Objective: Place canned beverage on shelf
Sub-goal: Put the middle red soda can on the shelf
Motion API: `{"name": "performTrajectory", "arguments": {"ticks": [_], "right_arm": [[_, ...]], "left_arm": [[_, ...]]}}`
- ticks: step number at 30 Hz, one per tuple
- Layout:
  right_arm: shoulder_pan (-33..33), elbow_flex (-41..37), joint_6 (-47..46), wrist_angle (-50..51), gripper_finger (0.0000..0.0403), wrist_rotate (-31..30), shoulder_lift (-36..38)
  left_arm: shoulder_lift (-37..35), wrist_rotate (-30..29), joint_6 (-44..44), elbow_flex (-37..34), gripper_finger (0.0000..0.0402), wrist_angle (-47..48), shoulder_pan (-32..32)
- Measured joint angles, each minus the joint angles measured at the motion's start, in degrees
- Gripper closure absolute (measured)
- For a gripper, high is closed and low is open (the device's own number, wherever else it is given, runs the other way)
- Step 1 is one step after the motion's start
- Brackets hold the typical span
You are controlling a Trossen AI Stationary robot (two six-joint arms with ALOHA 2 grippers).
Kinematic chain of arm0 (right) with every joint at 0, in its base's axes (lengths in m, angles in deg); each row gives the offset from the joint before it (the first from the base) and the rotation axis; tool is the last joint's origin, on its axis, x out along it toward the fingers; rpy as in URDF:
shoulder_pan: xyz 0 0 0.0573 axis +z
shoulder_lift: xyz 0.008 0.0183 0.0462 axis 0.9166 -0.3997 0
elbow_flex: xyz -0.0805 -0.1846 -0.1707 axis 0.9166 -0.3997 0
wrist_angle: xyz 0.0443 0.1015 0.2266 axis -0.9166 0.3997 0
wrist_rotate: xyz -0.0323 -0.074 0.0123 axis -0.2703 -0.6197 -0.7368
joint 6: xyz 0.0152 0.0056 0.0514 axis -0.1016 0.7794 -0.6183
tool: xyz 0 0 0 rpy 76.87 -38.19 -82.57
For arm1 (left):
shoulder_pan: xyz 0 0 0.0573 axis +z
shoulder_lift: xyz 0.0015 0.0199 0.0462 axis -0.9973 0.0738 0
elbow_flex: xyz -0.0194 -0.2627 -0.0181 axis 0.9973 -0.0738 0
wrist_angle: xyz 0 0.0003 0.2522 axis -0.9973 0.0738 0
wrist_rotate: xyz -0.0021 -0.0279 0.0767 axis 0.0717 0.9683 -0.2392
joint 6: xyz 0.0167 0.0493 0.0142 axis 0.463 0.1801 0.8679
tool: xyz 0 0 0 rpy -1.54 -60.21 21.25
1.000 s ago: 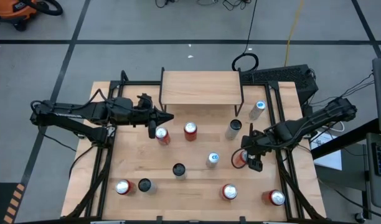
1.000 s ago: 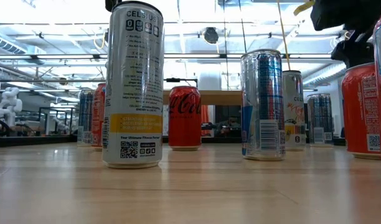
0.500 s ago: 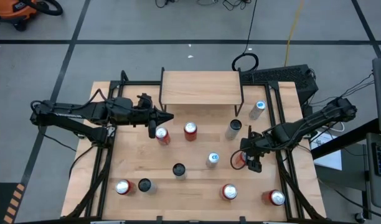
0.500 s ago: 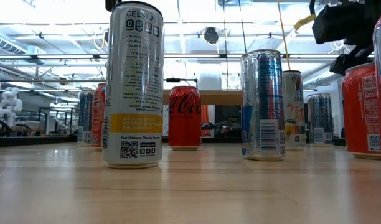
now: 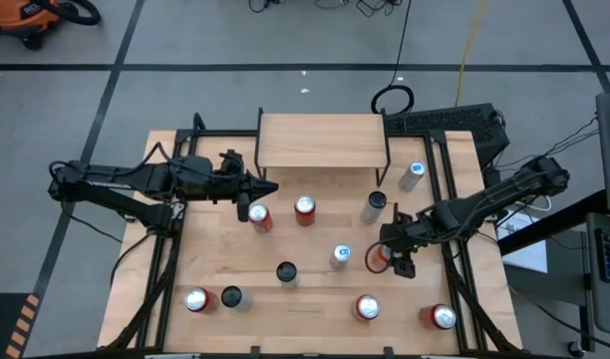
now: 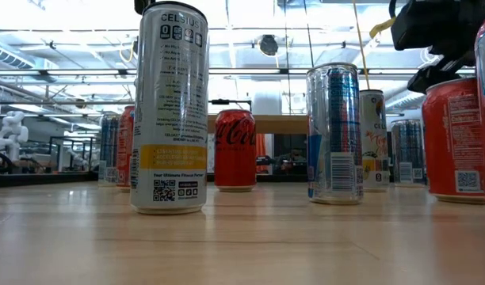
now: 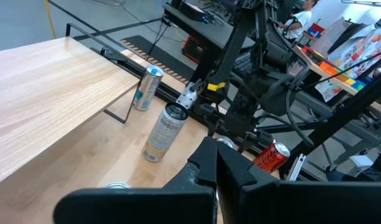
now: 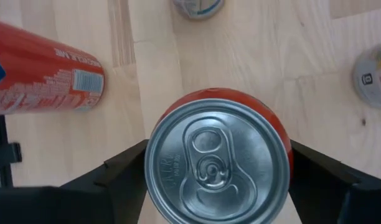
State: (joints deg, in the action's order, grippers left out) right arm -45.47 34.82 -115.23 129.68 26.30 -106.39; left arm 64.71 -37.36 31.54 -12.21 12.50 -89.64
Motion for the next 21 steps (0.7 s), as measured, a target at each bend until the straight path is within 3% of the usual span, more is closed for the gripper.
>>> {"name": "performTrajectory", "arguments": {"ticks": [8,15,21], "right_arm": [[-0.04,-0.22,-1.56,-0.09,0.0067,0.55,-0.49],[-1.07,-0.31,-0.25,0.23,0.0068,0.68,-0.45],[-1.99,-0.31,2.99,-0.40,0.0094,0.68,-0.40]], "left_arm": [[0.00,0.01,0.04,0.00,0.0402,0.02,0.00],[0.00,0.00,0.05,0.00,0.0402,0.03,0.00],[0.00,-0.01,0.07,0.00,0.0402,0.03,0.00]]}}
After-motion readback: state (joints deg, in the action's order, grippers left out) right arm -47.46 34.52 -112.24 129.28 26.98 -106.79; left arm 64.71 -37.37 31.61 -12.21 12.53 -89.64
